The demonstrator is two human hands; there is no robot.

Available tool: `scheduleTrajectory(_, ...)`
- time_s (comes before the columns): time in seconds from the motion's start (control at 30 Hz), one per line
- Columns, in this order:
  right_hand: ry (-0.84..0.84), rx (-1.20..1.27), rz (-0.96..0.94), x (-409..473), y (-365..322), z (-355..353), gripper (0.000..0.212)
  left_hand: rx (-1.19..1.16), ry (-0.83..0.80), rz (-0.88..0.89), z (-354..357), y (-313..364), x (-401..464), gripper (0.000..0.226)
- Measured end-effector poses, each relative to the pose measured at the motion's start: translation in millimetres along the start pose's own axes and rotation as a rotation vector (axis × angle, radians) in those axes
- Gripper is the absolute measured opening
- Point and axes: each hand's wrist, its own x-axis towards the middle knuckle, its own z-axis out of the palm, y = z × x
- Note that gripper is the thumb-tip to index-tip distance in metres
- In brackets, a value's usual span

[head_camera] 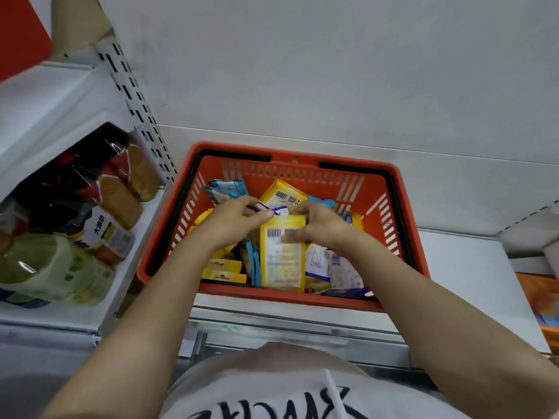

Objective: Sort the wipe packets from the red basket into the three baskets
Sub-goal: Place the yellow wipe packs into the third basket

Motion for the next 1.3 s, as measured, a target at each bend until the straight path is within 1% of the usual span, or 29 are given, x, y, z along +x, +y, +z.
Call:
scheduleTrajectory(0.07,0.173,0.138,-0.048,-11.6,-13.4,-14.9,0.055,-0.058,0.065,-0.016,-0.8,5.0,2.4,0.074)
scheduleTrajectory(0.1,0.264,0.154,-0.099,-19.9,-21.7,-19.9,0.053,-0.136,0.074,-0.042,-0.5,8.6,3.4,0.079)
scheduleTrajectory(0.13,0.357,0.129,-0.165,-26.9,-28.7,-21.5,0.048,-0.253,0.041,-0.072,0.3,13.8,3.8,0.082)
scheduleTrajectory(0.2,0.532,-0.021,-0.336,-40.4,-41.6,-14.8,0.036,-0.544,-0.119,-0.124,3.5,26.0,6.1,0.084)
scheduleTrajectory(0.23,0.587,-0.107,-0.422,-46.1,-45.3,-7.1,0.031,-0.674,-0.189,-0.138,4.9,31.9,7.0,0.085)
scheduleTrajectory(0.27,0.622,-0.189,-0.501,-48.3,-44.5,2.2,0.028,-0.789,-0.221,-0.148,5.8,36.7,8.1,0.082)
scheduleTrajectory(0.33,0.652,-0.329,-0.642,-48.1,-37.6,18.2,0.027,-0.962,-0.174,-0.193,8.0,40.8,14.2,0.063)
scheduleTrajectory(0.4,0.642,-0.408,-0.75,-43.4,-28.1,25.4,0.027,-1.008,-0.094,-0.23,12.3,38.9,20.6,0.037)
scheduleTrajectory(0.47,0.545,-0.442,-0.792,-44.1,-25.6,24.1,0.025,-1.011,-0.052,-0.238,16.2,33.8,23.8,0.02)
scheduleTrajectory(0.5,0.465,-0.419,-0.792,-47.3,-26.4,21.6,0.025,-1.023,-0.04,-0.235,16.6,29.8,25.5,0.02)
scheduleTrajectory(0.53,0.393,-0.355,-0.756,-51.5,-28.4,16.4,0.027,-1.035,-0.031,-0.226,15.2,26.2,26.1,0.023)
scheduleTrajectory(0.57,0.358,-0.254,-0.689,-56.1,-31.3,9.2,0.032,-1.033,-0.023,-0.206,12.0,22.4,26.4,0.028)
scheduleTrajectory(0.6,0.387,-0.168,-0.629,-59.4,-33.7,0.1,0.036,-1.004,-0.023,-0.174,7.5,19.8,25.5,0.033)
scheduleTrajectory(0.63,0.457,-0.13,-0.587,-60.6,-35.5,-9.8,0.043,-0.951,-0.043,-0.131,2.6,17.2,24.8,0.038)
scheduleTrajectory(0.67,0.517,-0.155,-0.547,-59.8,-37.0,-19.5,0.051,-0.885,-0.08,-0.08,-2.3,15.4,23.5,0.044)
scheduleTrajectory(0.7,0.515,-0.195,-0.482,-56.4,-36.5,-28.4,0.061,-0.826,-0.126,-0.029,-6.4,14.4,21.6,0.049)
scheduleTrajectory(0.73,0.433,-0.2,-0.389,-54.1,-36.2,-35.3,0.07,-0.791,-0.168,0.016,-9.2,15.2,18.7,0.052)
scheduleTrajectory(0.77,0.306,-0.136,-0.273,-53.1,-35.4,-38.3,0.076,-0.776,-0.198,0.045,-11.0,16.1,16.0,0.052)
scheduleTrajectory(0.8,0.188,-0.018,-0.169,-52.7,-34.2,-38.5,0.078,-0.769,-0.211,0.063,-11.6,16.9,14.4,0.052)
scheduleTrajectory(0.83,0.113,0.116,-0.089,-52.4,-31.1,-37.7,0.074,-0.766,-0.21,0.069,-11.7,17.6,13.3,0.052)
scheduleTrajectory(0.87,0.096,0.23,-0.04,-53.5,-29.9,-35.4,0.067,-0.771,-0.203,0.07,-11.0,17.9,12.4,0.051)
scheduleTrajectory(0.9,0.117,0.322,-0.015,-55.4,-29.6,-32.2,0.059,-0.792,-0.191,0.061,-10.2,17.8,10.9,0.05)
scheduleTrajectory(0.97,0.212,0.478,0.002,-58.2,-29.6,-23.6,0.048,-0.86,-0.16,0.02,-8.9,16.4,8.8,0.048)
scheduleTrajectory(1.03,0.294,0.605,0.034,-61.4,-31.6,-14.8,0.043,-0.906,-0.143,-0.012,-9.8,14.8,8.6,0.046)
scheduleTrajectory(1.1,0.368,0.686,0.077,-63.7,-33.5,-7.8,0.044,-0.922,-0.162,-0.027,-11.7,14.7,7.4,0.046)
scheduleTrajectory(1.2,0.482,0.661,0.081,-67.5,-35.4,-0.4,0.039,-0.937,-0.177,-0.042,-9.5,15.5,3.4,0.046)
scheduleTrajectory(1.3,0.517,0.532,-0.004,-77.2,-39.7,4.2,0.029,-0.919,-0.082,-0.048,-5.1,13.1,2.4,0.044)
